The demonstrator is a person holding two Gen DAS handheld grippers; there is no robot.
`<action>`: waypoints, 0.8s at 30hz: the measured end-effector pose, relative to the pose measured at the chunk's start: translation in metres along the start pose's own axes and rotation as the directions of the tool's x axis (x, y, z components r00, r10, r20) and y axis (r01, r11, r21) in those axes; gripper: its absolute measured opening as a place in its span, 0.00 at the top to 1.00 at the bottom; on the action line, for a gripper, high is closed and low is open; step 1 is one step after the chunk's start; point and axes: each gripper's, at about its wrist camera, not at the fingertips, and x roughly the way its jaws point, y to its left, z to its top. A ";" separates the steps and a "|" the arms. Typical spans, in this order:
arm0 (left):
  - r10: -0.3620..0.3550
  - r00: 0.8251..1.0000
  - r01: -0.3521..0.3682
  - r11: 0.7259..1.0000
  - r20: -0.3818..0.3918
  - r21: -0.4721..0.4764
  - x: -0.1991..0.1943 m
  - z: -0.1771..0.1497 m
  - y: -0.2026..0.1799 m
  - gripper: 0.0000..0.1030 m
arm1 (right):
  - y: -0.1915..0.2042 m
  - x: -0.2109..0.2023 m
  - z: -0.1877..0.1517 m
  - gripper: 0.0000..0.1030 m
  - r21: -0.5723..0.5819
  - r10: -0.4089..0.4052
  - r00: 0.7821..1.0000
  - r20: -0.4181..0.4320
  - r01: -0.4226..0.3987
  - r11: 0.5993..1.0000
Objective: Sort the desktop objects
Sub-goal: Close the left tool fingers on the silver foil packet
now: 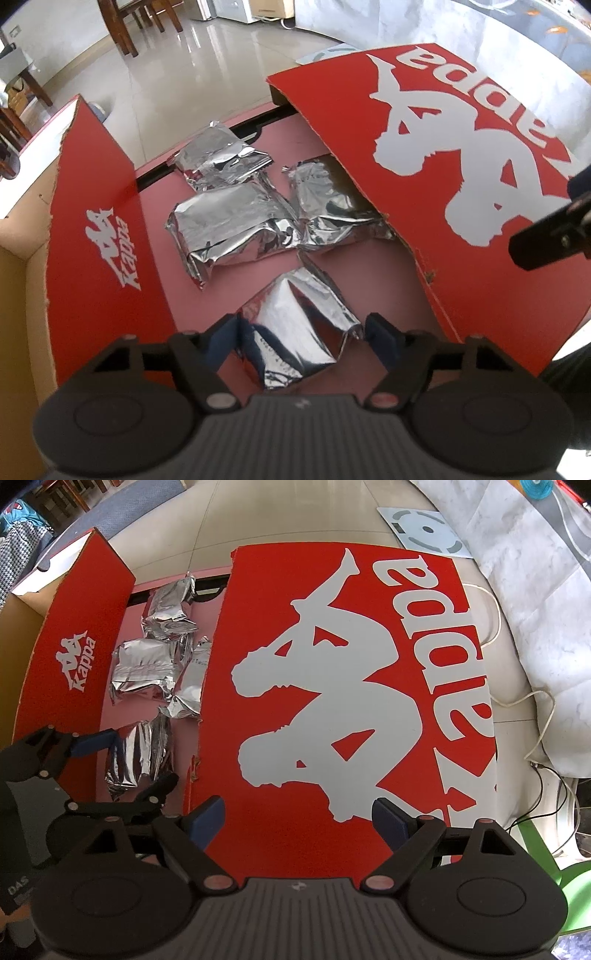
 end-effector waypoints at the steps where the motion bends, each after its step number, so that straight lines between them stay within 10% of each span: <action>1: -0.002 1.000 0.002 1.000 0.001 -0.006 -0.001 0.000 0.001 0.32 | 0.000 0.000 0.000 0.16 0.000 -0.001 1.000 0.000 0.001 1.000; 24: -0.011 0.999 0.015 0.997 0.053 -0.074 -0.022 -0.002 0.005 0.36 | 0.003 0.004 0.000 0.16 -0.017 -0.023 1.000 -0.018 0.022 1.000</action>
